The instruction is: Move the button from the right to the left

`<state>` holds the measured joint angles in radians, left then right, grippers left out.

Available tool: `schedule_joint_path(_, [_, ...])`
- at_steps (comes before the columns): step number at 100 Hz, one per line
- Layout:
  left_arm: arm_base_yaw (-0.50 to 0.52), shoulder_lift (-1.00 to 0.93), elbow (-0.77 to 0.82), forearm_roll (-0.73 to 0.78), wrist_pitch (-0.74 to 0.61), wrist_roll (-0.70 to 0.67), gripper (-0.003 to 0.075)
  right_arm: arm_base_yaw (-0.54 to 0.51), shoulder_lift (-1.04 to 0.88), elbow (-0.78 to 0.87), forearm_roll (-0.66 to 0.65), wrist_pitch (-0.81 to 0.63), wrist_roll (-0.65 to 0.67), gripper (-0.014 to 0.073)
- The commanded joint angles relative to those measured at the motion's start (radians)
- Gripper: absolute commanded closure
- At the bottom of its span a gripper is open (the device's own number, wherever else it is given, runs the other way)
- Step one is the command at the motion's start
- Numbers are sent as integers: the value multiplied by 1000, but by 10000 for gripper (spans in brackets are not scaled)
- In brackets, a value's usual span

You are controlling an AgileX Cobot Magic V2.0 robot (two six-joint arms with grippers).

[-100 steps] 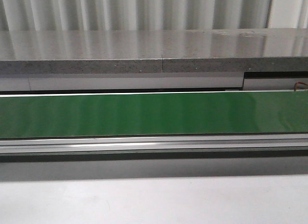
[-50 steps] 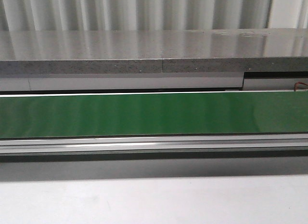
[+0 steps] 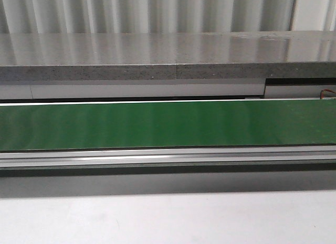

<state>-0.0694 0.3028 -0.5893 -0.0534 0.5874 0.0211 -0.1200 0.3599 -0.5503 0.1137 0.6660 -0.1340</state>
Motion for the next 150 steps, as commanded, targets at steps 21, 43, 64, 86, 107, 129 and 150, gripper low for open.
schedule_joint_path(21, [-9,10,-25,-7,-72,0,740,-2,5,-26,-5,-72,-5,662])
schedule_joint_path(43, [-28,10,-8,-9,-74,0,740,-2,5,-26,-5,-72,-5,662])
schedule_joint_path(64, [-54,-42,109,-2,-272,0,740,-2,5,-26,-5,-72,-5,662])
schedule_joint_path(86, [-60,-163,287,12,-451,0,740,-2,5,-26,-5,-72,-5,662])
schedule_joint_path(107, [-60,-265,407,17,-445,-6,740,-2,5,-26,-5,-72,-5,662])
schedule_joint_path(129, [-60,-338,479,44,-443,-10,740,-2,5,-26,-5,-72,-5,662])
schedule_joint_path(150, [-60,-342,512,44,-451,-10,740,-2,5,-26,-5,-72,-5,662])
